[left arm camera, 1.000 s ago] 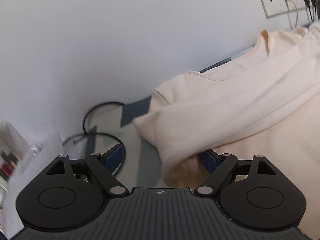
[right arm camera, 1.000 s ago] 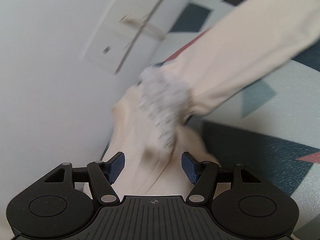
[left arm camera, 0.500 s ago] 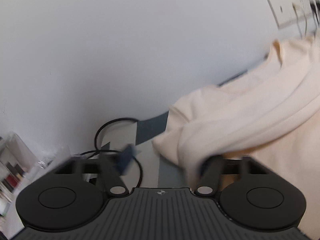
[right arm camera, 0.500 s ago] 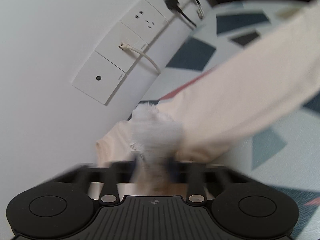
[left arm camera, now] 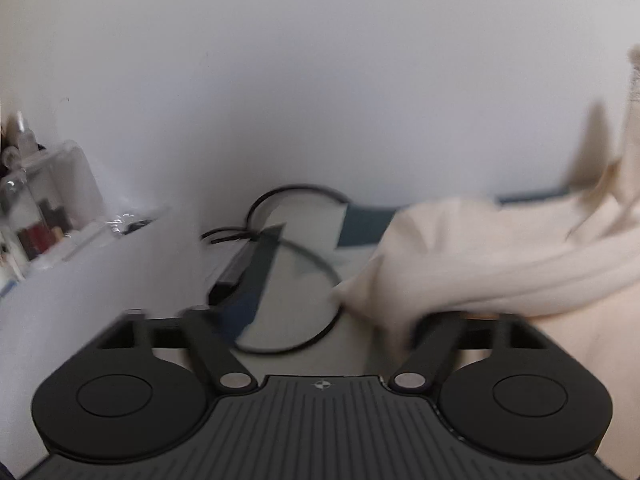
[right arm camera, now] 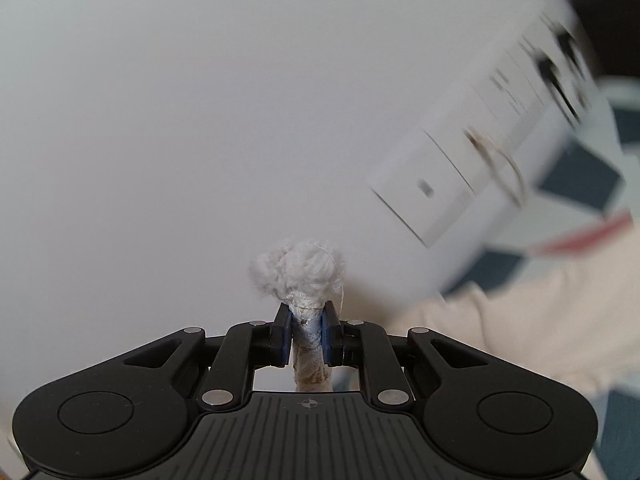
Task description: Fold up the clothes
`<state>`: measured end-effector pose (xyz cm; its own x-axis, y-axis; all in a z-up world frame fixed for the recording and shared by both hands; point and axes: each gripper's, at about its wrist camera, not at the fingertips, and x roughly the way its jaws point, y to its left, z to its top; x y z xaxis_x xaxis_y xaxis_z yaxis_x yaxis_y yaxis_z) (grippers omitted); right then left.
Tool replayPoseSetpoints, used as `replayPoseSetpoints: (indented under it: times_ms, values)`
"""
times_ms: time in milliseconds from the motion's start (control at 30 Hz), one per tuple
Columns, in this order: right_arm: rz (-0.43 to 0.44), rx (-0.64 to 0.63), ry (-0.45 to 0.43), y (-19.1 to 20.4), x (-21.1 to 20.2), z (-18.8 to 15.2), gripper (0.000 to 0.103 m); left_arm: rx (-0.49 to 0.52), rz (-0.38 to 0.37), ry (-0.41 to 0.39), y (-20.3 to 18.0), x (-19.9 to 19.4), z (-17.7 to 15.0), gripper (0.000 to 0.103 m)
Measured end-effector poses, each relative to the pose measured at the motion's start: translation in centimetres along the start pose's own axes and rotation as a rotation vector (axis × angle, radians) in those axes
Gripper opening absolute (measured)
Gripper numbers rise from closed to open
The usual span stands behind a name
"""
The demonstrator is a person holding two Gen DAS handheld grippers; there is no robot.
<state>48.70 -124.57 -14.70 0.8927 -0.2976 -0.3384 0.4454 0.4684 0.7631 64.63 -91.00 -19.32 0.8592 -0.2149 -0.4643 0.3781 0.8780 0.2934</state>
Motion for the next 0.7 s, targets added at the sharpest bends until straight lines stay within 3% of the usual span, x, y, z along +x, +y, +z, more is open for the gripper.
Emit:
replayPoseSetpoints:
  times_ms: [133,300,367,433,533,600,633,700]
  values:
    - [-0.113,0.045,0.036,-2.6,0.1,-1.5,0.013,0.210,-0.037,-0.105,-2.5,-2.2,-0.8,0.087]
    - [-0.092,0.057,0.008,-2.7,-0.7,-0.7,0.013,0.416,-0.034,-0.227,-6.2,-3.5,-1.2,0.087]
    - [-0.074,0.041,0.004,-2.2,-0.9,-0.3,0.013,0.429,-0.019,-0.232,-6.8,-3.2,-0.7,0.078]
    - [-0.062,0.033,0.016,-1.5,-0.5,0.1,0.013,0.361,-0.014,-0.202,-5.9,-2.8,0.5,0.037]
    - [-0.013,0.027,0.044,-0.3,0.0,0.3,0.013,0.191,0.067,-0.175,-3.0,-2.3,2.1,0.022]
    - [0.078,0.022,0.043,0.9,-0.2,0.1,0.013,0.054,0.113,-0.158,-0.5,-2.1,2.5,0.023]
    - [0.140,0.010,0.025,1.6,-0.7,-0.1,0.013,-0.015,0.117,-0.142,0.7,-2.1,2.4,0.029]
    - [0.224,-0.034,0.011,2.4,-1.3,-0.6,0.013,-0.047,0.134,-0.109,1.4,-2.0,1.8,0.032]
